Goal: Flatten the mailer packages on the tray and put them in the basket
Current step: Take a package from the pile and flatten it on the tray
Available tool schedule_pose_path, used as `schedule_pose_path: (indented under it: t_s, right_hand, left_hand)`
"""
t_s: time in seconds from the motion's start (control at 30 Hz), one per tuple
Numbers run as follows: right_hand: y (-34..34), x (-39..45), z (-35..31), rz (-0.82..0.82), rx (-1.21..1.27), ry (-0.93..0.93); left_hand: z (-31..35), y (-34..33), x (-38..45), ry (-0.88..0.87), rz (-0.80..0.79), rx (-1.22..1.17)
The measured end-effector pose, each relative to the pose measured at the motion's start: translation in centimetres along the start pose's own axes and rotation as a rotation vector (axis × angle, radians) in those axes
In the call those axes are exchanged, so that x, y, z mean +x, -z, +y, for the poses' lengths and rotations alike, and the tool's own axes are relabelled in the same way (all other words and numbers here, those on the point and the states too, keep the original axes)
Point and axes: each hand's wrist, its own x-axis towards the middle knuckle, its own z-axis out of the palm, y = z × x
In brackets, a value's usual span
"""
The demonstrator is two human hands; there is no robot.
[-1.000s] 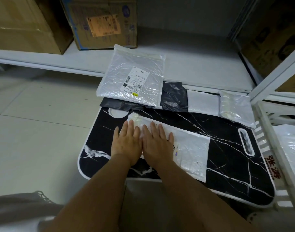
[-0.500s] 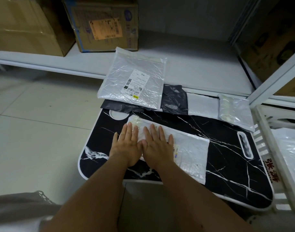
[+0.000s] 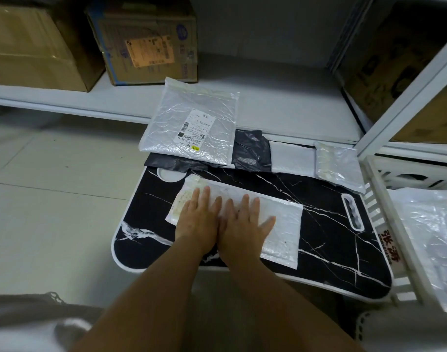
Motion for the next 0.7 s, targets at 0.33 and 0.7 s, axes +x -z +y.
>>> schedule_pose_path:
  t_s: [0.33,0.7]
  right_hand:
    - [-0.4,-0.1,2.7,-0.107,0.048,0.053]
    - [-0.5,-2.1,7.4,-0.067,0.018,-0.103]
  left_hand:
    - [0.6,-0.5,0.0,0.004,-0.195,0.06]
    - [5.6,-1.0,-0.6,-0.083,-0.078,0.11]
